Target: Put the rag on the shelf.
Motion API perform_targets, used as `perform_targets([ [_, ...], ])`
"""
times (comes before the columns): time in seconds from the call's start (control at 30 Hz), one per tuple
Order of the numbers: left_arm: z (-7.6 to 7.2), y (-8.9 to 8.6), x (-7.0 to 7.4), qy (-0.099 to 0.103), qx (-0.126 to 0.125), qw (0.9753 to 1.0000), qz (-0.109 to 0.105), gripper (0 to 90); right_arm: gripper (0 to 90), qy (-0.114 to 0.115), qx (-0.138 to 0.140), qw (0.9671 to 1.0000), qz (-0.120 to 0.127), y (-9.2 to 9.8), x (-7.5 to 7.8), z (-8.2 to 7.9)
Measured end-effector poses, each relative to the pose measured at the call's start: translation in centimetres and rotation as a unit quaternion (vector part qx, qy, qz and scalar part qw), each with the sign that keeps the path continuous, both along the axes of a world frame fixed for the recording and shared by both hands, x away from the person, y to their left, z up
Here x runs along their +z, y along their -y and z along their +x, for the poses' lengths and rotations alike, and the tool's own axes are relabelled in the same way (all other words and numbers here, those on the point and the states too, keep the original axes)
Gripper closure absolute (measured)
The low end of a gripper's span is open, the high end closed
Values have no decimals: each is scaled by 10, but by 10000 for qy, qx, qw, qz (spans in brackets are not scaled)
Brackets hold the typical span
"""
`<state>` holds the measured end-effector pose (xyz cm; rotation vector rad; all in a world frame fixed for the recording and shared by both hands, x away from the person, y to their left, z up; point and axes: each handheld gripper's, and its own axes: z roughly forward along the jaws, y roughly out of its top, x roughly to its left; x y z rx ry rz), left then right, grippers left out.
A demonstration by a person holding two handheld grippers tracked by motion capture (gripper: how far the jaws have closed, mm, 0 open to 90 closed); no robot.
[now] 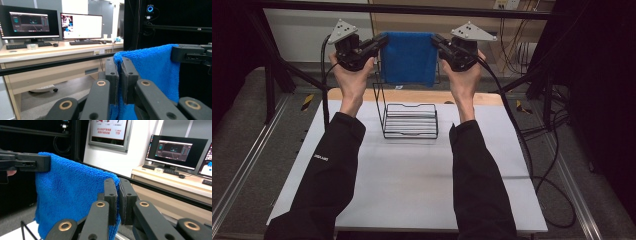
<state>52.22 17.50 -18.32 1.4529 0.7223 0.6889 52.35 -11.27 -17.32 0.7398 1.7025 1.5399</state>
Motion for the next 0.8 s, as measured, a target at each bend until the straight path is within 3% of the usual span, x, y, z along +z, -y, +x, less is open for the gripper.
perform_targets([
  [0.3, -18, -6, -21, -60, -142, 9998, 88, 853, 862, -167, 192, 9996, -142, 0, -21, -11],
  [0.8, -29, -8, -41, -165, -265, 9991, 273, 851, 861, -391, 419, 9981, -216, 6, -36, -28],
])
